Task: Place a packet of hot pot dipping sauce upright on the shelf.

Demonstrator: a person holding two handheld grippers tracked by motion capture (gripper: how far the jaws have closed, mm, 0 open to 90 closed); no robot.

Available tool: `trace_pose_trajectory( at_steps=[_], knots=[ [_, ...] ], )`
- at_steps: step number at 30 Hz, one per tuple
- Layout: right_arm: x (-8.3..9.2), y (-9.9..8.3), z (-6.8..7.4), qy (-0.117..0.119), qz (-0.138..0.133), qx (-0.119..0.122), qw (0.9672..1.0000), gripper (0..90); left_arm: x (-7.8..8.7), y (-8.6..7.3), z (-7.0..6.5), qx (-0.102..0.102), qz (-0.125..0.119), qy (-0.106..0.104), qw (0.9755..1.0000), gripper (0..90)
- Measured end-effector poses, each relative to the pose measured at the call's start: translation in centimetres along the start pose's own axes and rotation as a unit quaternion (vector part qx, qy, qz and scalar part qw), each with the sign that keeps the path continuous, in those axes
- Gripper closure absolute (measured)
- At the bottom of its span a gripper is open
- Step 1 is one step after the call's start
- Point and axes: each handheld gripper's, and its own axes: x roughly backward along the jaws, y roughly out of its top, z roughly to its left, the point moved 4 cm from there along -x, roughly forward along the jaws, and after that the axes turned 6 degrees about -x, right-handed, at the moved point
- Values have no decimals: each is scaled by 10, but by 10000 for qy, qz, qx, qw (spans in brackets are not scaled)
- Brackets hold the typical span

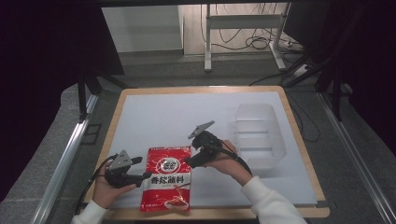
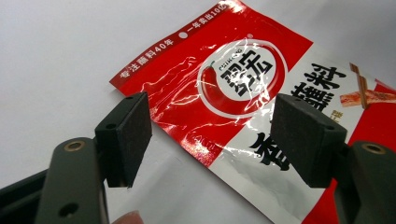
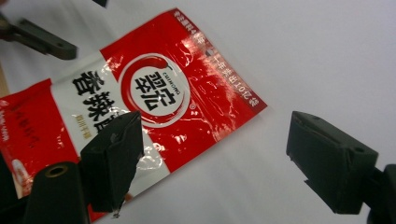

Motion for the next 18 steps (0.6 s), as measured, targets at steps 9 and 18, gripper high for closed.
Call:
trace_pose_trajectory(
  at_steps=[9,18],
  knots=[
    [-47,31,-30,332,1047,-207,9937,329,-1,-1,-1,-51,51,39,10000,288],
    [-75,35,-47,569,1459,-524,9863,404,-1,-2,-1,-80,44,59,9999,289]
  ],
)
